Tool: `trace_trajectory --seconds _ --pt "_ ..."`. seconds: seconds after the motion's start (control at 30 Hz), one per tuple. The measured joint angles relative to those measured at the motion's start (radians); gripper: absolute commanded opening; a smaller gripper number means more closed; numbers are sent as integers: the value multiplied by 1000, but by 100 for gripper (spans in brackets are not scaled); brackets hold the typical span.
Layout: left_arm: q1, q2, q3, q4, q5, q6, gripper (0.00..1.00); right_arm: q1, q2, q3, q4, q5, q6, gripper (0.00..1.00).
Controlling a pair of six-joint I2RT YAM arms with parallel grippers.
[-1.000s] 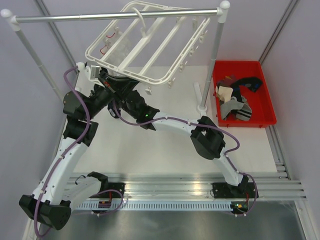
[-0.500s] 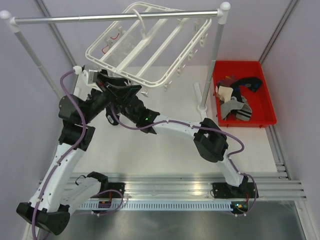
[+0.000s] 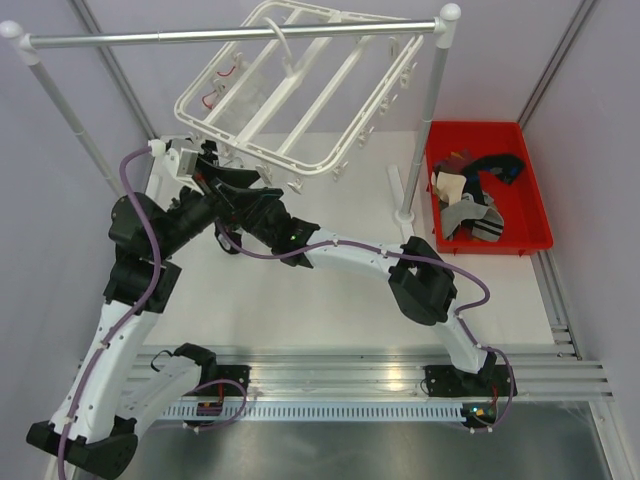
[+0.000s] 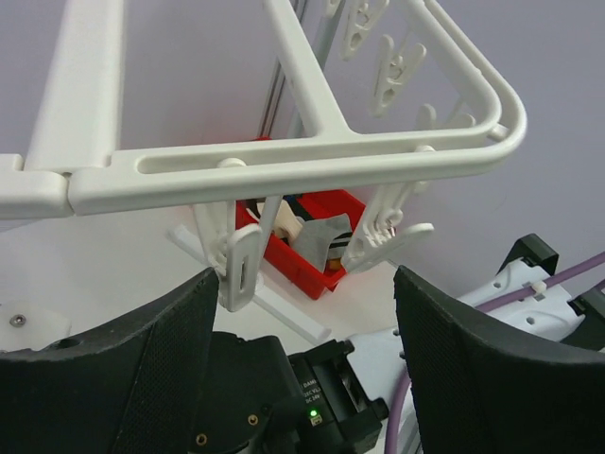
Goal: Remove the socks clipped to the hanger
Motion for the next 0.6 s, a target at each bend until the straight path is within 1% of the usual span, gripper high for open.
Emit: trace_trajectory --seconds 0.43,0.6 --pt "1 -113 26 -71 13 9 79 -1 0 22 -5 0 10 1" --pt "1 -143 59 -86 -58 9 79 -2 0 37 -5 -5 17 1"
